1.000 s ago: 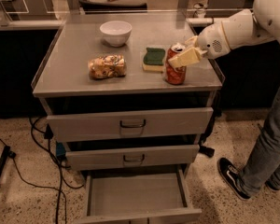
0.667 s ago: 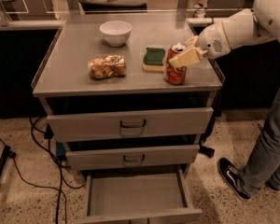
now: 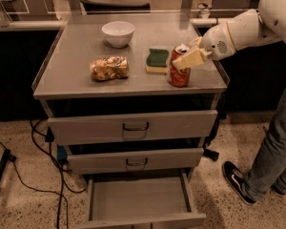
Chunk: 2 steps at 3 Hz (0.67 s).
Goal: Pick coke can from bottom drawer and place on counter
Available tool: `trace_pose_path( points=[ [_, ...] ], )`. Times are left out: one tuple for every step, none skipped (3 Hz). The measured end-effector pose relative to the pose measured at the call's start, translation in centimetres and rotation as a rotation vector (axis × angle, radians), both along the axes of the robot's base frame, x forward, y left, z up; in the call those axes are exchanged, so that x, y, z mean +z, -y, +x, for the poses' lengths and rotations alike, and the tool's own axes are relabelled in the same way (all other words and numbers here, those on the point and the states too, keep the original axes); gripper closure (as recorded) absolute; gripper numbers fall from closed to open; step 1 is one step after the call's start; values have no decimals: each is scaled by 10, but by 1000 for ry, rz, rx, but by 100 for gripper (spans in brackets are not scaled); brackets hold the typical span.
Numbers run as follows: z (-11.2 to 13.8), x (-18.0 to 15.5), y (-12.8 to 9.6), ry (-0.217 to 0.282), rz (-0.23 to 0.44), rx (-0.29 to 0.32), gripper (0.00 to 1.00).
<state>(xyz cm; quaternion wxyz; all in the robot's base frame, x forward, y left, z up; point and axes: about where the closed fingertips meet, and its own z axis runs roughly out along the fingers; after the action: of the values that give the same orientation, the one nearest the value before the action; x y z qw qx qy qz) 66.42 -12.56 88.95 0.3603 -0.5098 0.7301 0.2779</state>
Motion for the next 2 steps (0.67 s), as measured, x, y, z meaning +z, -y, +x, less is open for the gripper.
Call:
trace_pose_path(
  points=[
    [0,0,0,0,0,0,28],
    [0,0,0,0,0,0,3]
  ],
)
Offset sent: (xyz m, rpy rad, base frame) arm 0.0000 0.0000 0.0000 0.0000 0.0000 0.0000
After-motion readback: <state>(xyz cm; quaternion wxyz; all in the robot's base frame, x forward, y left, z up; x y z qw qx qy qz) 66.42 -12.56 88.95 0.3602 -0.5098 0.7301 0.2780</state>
